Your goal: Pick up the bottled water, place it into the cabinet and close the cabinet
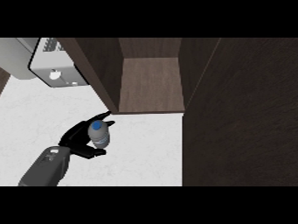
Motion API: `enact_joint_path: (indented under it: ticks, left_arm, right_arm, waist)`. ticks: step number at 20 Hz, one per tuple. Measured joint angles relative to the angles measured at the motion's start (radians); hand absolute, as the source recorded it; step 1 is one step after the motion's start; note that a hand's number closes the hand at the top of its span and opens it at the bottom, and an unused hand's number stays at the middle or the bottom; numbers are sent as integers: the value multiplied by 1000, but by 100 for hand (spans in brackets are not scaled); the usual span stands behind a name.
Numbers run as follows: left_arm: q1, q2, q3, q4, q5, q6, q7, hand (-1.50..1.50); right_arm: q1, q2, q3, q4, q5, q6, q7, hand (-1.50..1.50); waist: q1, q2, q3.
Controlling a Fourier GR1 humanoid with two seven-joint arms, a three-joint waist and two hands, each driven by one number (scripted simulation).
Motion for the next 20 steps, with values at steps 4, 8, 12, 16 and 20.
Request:
enact_joint_path:
  ticks: [4,8,12,16,20]
  left_arm:
    - [8,-23,-23,-32,-5,-12,-12,150]
    - [12,-48,-31,-43,5,-16,-9,150]
    - [22,-51,-35,-60,12,3,-29,150]
    - [82,-37,68,-75,109,119,-69,150]
    - [156,-32,174,-99,208,215,-135,150]
  right_arm:
    - [11,4,6,-2,4,-3,-5,-150]
    - [18,-4,-9,4,-5,7,-18,-150]
    - [3,3,5,5,7,-5,-4,-150]
    - [14,5,-11,8,1,-9,-17,-150]
    - [21,4,-16,5,5,-14,-17,-150]
  waist:
    - [0,-3,0]
    - [-1,-4,0]
    - [4,-4,0]
    - [23,-9,0]
    - [36,-13,1]
